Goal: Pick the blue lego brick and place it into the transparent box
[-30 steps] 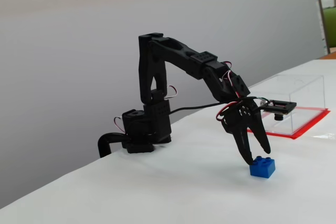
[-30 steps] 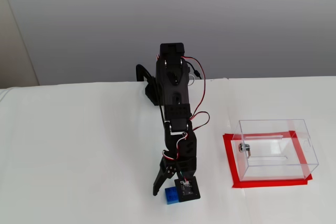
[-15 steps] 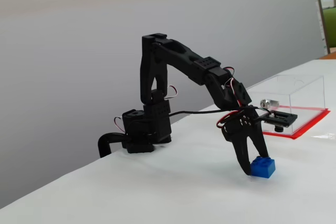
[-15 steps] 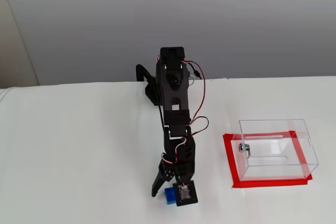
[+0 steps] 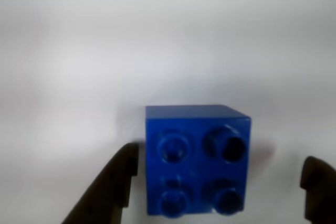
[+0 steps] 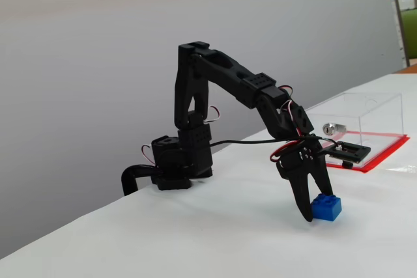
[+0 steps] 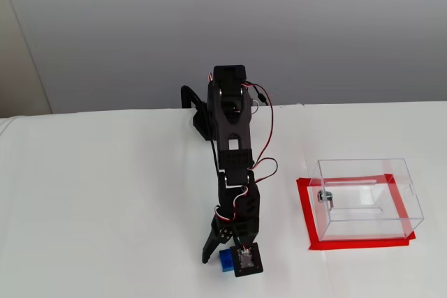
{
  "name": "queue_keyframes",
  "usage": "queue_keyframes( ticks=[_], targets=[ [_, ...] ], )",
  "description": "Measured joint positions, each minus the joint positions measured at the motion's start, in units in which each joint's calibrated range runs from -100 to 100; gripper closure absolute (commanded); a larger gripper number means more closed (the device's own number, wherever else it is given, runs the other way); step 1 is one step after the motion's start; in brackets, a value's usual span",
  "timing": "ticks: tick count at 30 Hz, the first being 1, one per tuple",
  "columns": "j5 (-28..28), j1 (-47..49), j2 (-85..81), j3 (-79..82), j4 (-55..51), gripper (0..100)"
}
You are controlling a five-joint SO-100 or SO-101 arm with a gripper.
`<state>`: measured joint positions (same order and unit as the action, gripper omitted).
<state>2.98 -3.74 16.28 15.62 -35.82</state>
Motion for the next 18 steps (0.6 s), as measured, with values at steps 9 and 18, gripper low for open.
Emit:
queue_keyframes(
  ticks=[9, 18],
  targets=[
    [0.0, -0.11, 0.08, -0.53, 0.0, 83],
    [0.0, -0.11, 0.08, -0.53, 0.0, 88]
  ],
)
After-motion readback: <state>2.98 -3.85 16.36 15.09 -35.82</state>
